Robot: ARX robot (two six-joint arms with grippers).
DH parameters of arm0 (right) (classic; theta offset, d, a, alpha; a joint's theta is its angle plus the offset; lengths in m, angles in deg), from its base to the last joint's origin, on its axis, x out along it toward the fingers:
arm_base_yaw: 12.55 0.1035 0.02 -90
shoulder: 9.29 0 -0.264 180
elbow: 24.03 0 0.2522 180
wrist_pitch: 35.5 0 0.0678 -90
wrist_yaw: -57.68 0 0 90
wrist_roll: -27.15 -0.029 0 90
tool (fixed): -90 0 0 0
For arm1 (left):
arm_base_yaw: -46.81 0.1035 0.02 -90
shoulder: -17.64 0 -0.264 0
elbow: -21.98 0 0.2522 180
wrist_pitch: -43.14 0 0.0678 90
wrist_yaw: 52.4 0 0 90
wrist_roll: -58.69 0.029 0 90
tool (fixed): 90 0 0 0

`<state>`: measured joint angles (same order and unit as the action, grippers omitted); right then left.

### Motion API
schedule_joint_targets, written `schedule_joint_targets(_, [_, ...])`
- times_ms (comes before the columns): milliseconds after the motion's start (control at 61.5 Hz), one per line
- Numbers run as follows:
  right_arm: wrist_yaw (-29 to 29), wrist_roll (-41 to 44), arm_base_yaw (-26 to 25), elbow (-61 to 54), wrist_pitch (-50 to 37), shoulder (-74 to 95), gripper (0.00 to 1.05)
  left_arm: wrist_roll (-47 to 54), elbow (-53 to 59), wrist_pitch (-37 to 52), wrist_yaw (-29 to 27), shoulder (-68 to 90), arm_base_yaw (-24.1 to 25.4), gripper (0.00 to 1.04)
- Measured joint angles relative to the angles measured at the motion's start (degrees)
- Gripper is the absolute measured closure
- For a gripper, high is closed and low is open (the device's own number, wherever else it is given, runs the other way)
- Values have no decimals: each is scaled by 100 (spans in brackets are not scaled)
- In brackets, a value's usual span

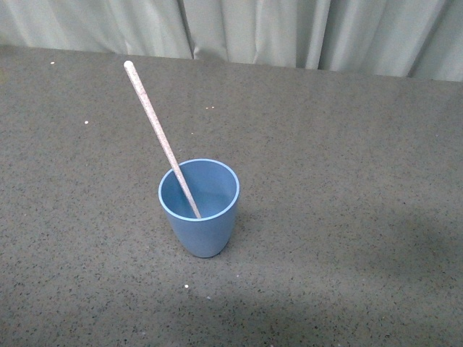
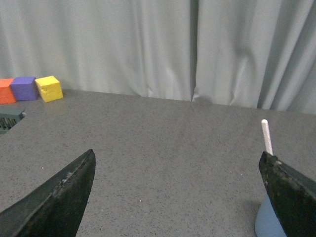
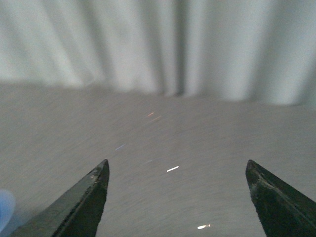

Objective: Transfer chopsticks to blue cup

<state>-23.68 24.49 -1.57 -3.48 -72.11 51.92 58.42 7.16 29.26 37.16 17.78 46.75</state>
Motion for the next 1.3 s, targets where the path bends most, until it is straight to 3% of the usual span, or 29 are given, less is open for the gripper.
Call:
schedule_joint_targets(81, [79,90,-295,-356,92,-778,43,2,0,0,9,-15,0,7])
schedule_joint_targets(244, [-481,221,-662,-619,1023,-1915,84,2,0,0,50,-13,4,7])
schedule_joint_targets(276, [-791,234,-857,-623,1187,-2111,91,4,0,0,50,-13,4,7])
schedule_joint_targets(358, [-850,256,-1040,-623,1478,-2485,104,2,0,0,28,-13,4,7])
schedule_joint_targets(943, [-870,254,-1084,-654,3287,-4393,104,2,0,0,46,-13,4,7])
schedule_joint_targets(1301, [-870,254,-1084,-654,3904,-5010,104,2,0,0,46,-13,4,7])
